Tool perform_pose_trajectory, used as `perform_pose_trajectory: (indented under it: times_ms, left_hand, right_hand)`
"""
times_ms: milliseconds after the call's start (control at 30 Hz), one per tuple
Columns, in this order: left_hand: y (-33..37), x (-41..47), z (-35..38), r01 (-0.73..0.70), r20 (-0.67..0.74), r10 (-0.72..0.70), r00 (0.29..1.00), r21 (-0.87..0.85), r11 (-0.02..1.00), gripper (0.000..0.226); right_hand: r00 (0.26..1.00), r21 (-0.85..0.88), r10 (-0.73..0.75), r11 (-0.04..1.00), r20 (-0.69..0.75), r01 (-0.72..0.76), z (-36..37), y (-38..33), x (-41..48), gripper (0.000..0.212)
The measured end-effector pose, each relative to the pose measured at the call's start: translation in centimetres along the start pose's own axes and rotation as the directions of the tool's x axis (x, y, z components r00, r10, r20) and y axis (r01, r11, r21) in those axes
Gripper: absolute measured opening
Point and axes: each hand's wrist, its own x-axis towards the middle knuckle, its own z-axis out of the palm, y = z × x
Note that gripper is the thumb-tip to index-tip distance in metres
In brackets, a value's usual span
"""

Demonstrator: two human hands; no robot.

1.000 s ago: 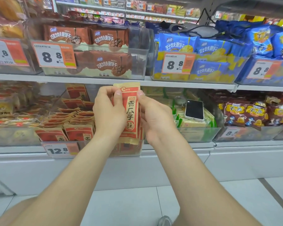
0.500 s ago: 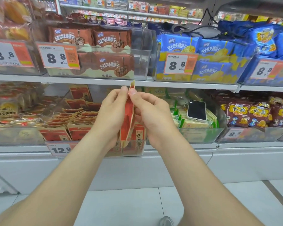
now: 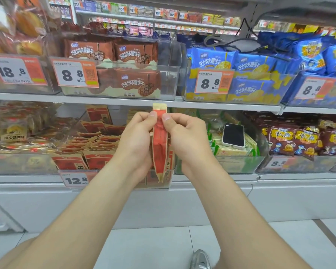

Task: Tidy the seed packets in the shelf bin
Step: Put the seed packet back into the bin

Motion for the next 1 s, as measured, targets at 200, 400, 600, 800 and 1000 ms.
perform_pose_trajectory:
  times_ms: [200,400,600,800,1000]
  left_hand:
    - [0.2,0.2,-0.4,0.010,-0.002,-0.010,1.000,0.009,1.000,0.024]
    - [0.7,0.7,-0.9,-0.008,-0.064,0.003,0.998,-0.080,0.997,0.026]
    - [0.6,0.9,-2.4,-0.047,0.014,0.047,0.999,0.007,0.999,0.046]
    - [-0.1,-0.1,-3.2,-0.062,0.184,0.029,0.982,0.176,0.982,0.034]
    - [-0.1,0.2,-4.0,-0.055,0.210,0.018,0.977,0.171,0.984,0.031]
  right_hand:
    - [0.997,0.001,-0.002,1.000,0.072,0.002,-0.5,-0.1,-0.1,0.011]
    - [0.958,-0.172,0.118,0.982,0.261,-0.074,-0.8,-0.3,-0.6,0.033]
    - [0.967,-0.139,0.110,0.987,0.230,-0.079,-1.4,0.5,-0.5,0.037]
    - [0.996,-0.236,-0.033,0.970,0.083,0.052,-1.8,1.2,0.5,0.058]
    - [0.982,-0.365,-0.142,0.914,0.122,0.177,-1.8,2.1,0.8,0.057]
